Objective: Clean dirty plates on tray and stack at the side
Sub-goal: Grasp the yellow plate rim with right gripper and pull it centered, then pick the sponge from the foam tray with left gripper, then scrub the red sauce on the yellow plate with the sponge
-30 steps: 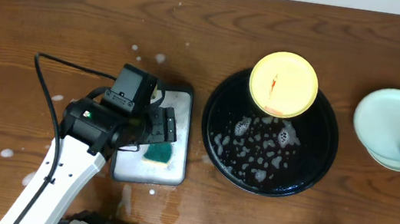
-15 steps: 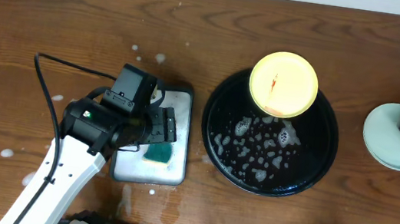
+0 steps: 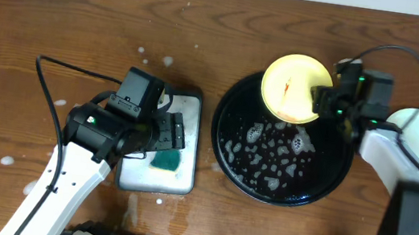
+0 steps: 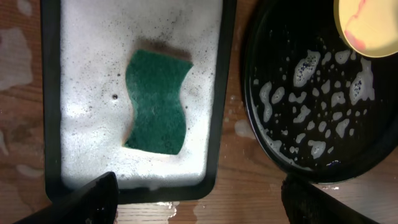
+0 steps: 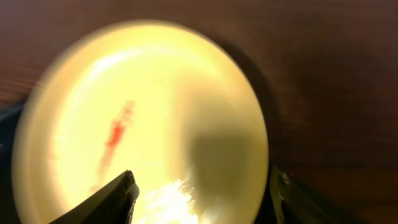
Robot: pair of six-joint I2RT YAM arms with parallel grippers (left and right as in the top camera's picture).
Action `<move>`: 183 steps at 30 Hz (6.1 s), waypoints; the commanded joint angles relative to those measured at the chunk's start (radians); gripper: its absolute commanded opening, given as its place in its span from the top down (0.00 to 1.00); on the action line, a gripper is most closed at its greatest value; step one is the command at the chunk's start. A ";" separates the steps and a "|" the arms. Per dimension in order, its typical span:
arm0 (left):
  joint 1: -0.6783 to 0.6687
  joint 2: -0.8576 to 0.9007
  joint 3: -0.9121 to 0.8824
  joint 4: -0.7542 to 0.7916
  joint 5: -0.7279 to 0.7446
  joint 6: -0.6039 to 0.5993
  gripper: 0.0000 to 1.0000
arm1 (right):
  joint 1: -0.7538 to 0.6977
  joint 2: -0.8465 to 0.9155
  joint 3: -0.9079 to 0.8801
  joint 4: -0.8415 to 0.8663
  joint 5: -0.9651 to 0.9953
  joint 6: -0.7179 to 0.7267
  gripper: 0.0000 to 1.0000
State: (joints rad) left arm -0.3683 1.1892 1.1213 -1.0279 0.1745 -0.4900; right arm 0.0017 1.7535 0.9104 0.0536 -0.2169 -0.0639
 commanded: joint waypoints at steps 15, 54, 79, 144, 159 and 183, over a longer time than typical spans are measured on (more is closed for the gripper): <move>0.003 0.000 0.001 -0.003 -0.002 0.011 0.16 | -0.001 0.028 0.010 -0.100 0.013 0.184 0.99; 0.003 0.170 -0.259 0.299 -0.167 -0.003 0.22 | 0.120 -0.606 -0.038 -0.770 -0.132 0.197 0.69; 0.013 0.307 -0.204 0.236 -0.080 0.040 0.38 | 0.122 -0.588 -0.038 -0.838 -0.126 0.208 0.74; -0.426 0.827 0.120 0.394 -0.369 -0.185 0.92 | 0.072 -0.063 -0.039 -0.674 -0.060 0.219 0.99; -0.433 0.836 0.121 0.725 0.189 -0.222 0.92 | 0.072 -0.063 -0.039 -0.678 -0.057 0.219 0.99; -0.423 0.875 0.172 0.318 -0.377 -0.260 0.92 | 0.072 -0.063 -0.039 -0.682 -0.056 0.211 0.99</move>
State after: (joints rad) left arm -0.8452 2.0064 1.3277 -0.6056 0.1383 -0.7525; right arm 0.0769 1.6821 0.8669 -0.6224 -0.3115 0.1730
